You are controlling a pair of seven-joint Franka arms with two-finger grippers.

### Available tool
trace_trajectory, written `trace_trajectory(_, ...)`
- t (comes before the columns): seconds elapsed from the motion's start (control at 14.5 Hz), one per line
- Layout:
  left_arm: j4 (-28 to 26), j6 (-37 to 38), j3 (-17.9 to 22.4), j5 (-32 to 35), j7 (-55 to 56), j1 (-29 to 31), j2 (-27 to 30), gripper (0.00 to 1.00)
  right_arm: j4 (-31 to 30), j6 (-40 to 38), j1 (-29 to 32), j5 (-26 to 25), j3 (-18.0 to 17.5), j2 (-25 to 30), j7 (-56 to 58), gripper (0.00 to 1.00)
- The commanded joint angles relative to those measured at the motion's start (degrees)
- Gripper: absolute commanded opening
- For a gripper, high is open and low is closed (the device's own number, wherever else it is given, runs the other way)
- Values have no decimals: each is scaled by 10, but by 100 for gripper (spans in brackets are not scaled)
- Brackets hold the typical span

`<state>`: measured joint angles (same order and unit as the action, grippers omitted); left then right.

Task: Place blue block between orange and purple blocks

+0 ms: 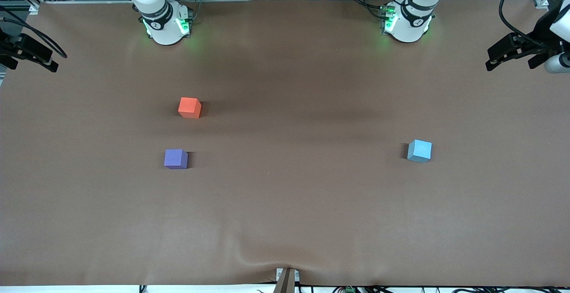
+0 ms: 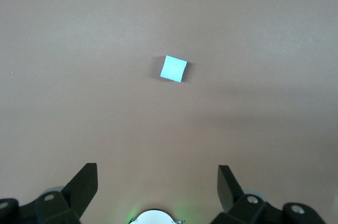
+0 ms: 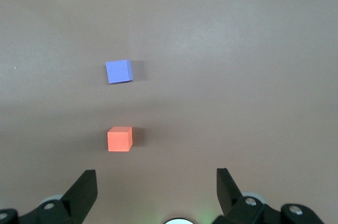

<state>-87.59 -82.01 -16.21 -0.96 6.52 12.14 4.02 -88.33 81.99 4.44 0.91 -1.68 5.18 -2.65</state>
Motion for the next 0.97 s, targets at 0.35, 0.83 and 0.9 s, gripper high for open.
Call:
trace_trajectory(0.35, 5, 2, -4, 10, -3, 3, 0, 100, 12, -8, -1, -10, 1, -5, 4, 100)
trace_trajectory(0.83, -2, 12, -14, 4, -8, 5, 3, 100, 12, -7, 3, -9, 3, -6, 4, 100)
trace_trajectory(0.9, -5, 11, -13, 4, -7, 5, 1, 100, 12, -7, 3, -9, 3, -6, 4, 100)
